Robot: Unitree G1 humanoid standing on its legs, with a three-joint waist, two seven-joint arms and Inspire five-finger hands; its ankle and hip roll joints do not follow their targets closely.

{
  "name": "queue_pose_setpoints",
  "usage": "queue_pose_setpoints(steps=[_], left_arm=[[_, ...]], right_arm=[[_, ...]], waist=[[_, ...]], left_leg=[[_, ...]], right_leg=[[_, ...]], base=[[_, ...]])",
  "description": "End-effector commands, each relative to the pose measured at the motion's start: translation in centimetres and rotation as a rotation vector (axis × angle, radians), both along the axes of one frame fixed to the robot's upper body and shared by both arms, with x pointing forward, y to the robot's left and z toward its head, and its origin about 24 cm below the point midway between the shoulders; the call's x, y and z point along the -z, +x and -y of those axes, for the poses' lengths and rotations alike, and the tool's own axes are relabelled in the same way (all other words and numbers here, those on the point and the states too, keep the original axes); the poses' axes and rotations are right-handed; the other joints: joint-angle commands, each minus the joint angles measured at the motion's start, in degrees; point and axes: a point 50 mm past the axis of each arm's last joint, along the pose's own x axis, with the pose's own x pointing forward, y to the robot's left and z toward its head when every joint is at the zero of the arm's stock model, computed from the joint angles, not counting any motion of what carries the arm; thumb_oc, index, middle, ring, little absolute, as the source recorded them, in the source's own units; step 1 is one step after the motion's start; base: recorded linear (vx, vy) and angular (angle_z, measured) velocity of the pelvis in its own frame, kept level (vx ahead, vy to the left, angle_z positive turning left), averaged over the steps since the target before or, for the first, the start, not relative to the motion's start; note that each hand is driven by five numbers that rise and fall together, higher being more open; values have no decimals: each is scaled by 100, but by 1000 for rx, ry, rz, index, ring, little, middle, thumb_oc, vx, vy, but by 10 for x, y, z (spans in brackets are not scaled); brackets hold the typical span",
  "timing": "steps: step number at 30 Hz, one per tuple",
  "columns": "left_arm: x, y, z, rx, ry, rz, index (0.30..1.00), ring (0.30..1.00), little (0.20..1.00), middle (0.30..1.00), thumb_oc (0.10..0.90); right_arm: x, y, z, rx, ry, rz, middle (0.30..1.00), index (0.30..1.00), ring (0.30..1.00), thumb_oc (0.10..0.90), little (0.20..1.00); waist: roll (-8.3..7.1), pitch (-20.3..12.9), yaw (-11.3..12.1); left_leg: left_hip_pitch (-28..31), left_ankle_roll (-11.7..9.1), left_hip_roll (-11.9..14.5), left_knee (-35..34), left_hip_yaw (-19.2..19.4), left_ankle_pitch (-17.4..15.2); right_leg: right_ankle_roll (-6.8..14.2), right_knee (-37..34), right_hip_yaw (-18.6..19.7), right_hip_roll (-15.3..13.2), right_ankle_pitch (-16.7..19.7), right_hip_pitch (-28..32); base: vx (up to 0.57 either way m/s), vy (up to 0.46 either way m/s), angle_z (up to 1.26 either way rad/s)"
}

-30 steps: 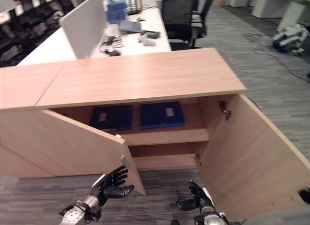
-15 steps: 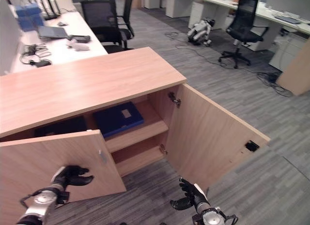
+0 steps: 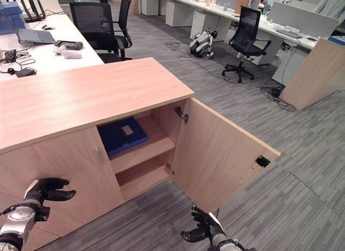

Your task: Put the empty folder in the office cabinet

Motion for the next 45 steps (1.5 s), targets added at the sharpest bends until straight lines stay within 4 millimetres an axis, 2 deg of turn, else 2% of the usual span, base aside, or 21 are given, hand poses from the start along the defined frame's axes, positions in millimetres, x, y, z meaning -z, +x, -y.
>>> queue_pose_setpoints(steps=[1, 2, 3, 7, 9, 11, 13, 15, 18, 19, 23, 24, 26, 29, 30, 31, 32, 33, 34, 40, 45], left_arm=[[-62, 41, -6, -27, 90, 370, 900, 900, 900, 900, 800], [-43, 43, 22, 31, 15, 379, 900, 900, 900, 900, 800], [-43, 43, 22, 31, 15, 379, 900, 900, 900, 900, 800], [-6, 35, 94, 135, -241, 410, 900, 900, 900, 900, 800], [3, 32, 119, 176, -321, 405, 900, 900, 900, 900, 800], [10, 28, 144, 234, -401, 389, 900, 900, 900, 900, 800], [24, 10, 173, 323, -506, 326, 900, 900, 900, 900, 800], [28, 5, 179, 342, -536, 304, 900, 900, 900, 900, 800], [41, -9, 185, 369, -550, 216, 900, 900, 900, 900, 800], [41, -9, 185, 369, -550, 216, 900, 900, 900, 900, 800], [52, -18, 184, 398, -528, 136, 900, 900, 900, 900, 800], [54, -20, 183, 390, -517, 120, 900, 900, 900, 900, 800], [58, -20, 183, 374, -518, 106, 900, 900, 900, 900, 800], [63, -25, 182, 352, -514, 80, 900, 900, 900, 900, 800], [67, -28, 181, 340, -513, 64, 900, 900, 900, 900, 800], [72, -34, 180, 325, -509, 33, 900, 900, 900, 900, 800], [75, -36, 179, 321, -504, 16, 900, 900, 900, 900, 800], [88, -52, 169, 290, -459, -70, 900, 900, 900, 900, 800], [98, -66, 163, 269, -437, -142, 900, 900, 900, 900, 800], [103, -79, 152, 254, -402, -206, 900, 900, 900, 900, 800], [105, -83, 147, 250, -398, -230, 900, 900, 900, 900, 800]], right_arm=[[-16, 20, 14, 50, -3, 126, 900, 900, 900, 800, 900], [-15, 20, 14, 67, -9, 125, 900, 900, 900, 800, 900], [-15, 20, 14, 67, -9, 125, 900, 900, 900, 800, 900], [-17, 28, 20, 113, -45, 139, 900, 900, 900, 800, 900], [-19, 33, 24, 127, -65, 147, 900, 900, 900, 800, 900], [-17, 29, 26, 145, -72, 137, 900, 900, 900, 800, 900], [-13, 19, 34, 176, -87, 108, 900, 900, 900, 800, 900], [-13, 17, 35, 173, -87, 105, 900, 900, 900, 800, 900], [-15, 18, 40, 140, -108, 104, 900, 900, 900, 800, 900], [-15, 18, 40, 139, -109, 104, 900, 900, 900, 800, 900], [-18, 23, 44, 124, -114, 113, 900, 900, 900, 800, 900], [-19, 25, 46, 131, -119, 119, 900, 900, 900, 800, 900], [-22, 30, 49, 138, -124, 134, 900, 900, 900, 800, 900], [-21, 31, 52, 156, -127, 125, 900, 900, 900, 800, 900], [-19, 30, 55, 184, -128, 107, 900, 900, 900, 800, 900], [-19, 32, 58, 204, -129, 107, 900, 900, 900, 800, 900], [-20, 32, 61, 217, -131, 109, 900, 900, 900, 800, 900], [-22, 39, 67, 276, -134, 127, 900, 900, 900, 800, 900], [-31, 49, 76, 314, -151, 172, 900, 900, 900, 800, 900], [-83, 103, 100, 397, -177, 398, 900, 900, 900, 800, 900], [-129, 142, 105, 385, -179, 570, 900, 900, 900, 800, 900]], waist=[[431, -313, 118], [443, -273, 179], [443, -273, 179], [452, -176, 298], [521, -78, 299], [522, -19, 244], [578, -93, 192], [625, -107, 168], [774, -118, 83], [781, -117, 84], [891, -23, 11], [898, 34, 18], [853, 127, 12], [806, 163, 19], [787, 157, 119], [750, 128, 230], [744, 152, 307], [759, 84, 344], [765, -25, 351], [699, -173, 500], [616, -247, 642]], left_leg=[[415, -112, 25, 29, 134, -514], [412, -97, 20, -4, 116, -522], [412, -97, 20, -4, 116, -522], [386, -155, 11, -4, 178, -590], [382, -205, 111, -4, 204, -578], [413, -259, 157, -4, 144, -584], [464, -381, 238, 0, 153, -586], [470, -423, 308, 9, 161, -559], [459, -640, 671, 215, 281, -411], [458, -647, 680, 222, 283, -416], [270, -841, 1060, 952, 318, 64], [164, -865, 1129, 1244, 236, 317], [-35, -864, 1095, 1741, 54, 524], [-107, -810, 1062, 1964, -71, 608], [-234, -714, 877, 1773, -315, 455], [-333, -619, 540, 1338, -627, 30], [-488, -569, 336, 1114, -762, -112], [-310, -545, 243, 645, -734, -204], [-61, -514, 262, 350, -651, -179], [144, -453, 266, 72, -489, -139], [217, -411, 257, 39, -512, -181]], right_leg=[[645, 982, -519, -221, -476, -211], [667, 1110, -758, -250, -460, -309], [667, 1110, -758, -250, -460, -309], [647, 733, -1683, -702, -71, -498], [663, 607, -1778, -830, 131, -754], [667, 566, -1602, -854, 157, -823], [575, 358, -1567, -889, 144, -668], [539, 307, -1582, -851, 120, -641], [363, 170, -1583, -606, -66, -468], [358, 175, -1583, -597, -68, -469], [127, 193, -1499, -292, -282, -302], [67, 184, -1430, -224, -302, -233], [-38, 187, -1313, -173, -323, -187], [-100, 198, -1164, -132, -381, -166], [-100, 222, -1039, -119, -416, -145], [-96, 196, -963, -96, -475, -84], [-94, 205, -943, -87, -528, -21], [-60, 59, -923, -54, -512, 167], [-51, -9, -969, -69, -489, 256], [16, -104, -1027, -98, -379, 294], [43, -123, -1099, -139, -384, 393]], base=[[-57, 32, -9], [0, 0, 0], [-44, -12, -2], [-26, -101, -3], [-25, -187, -14], [56, -239, -15], [137, -328, -6], [62, -188, -5], [65, -268, -9], [48, -263, -20], [58, -194, -27], [79, -172, -25], [57, -140, -32], [68, -81, -73], [159, -70, -72], [216, -79, -52], [255, -42, -4], [261, 18, -45], [194, 25, -72], [49, 30, -19], [33, 40, 3]])
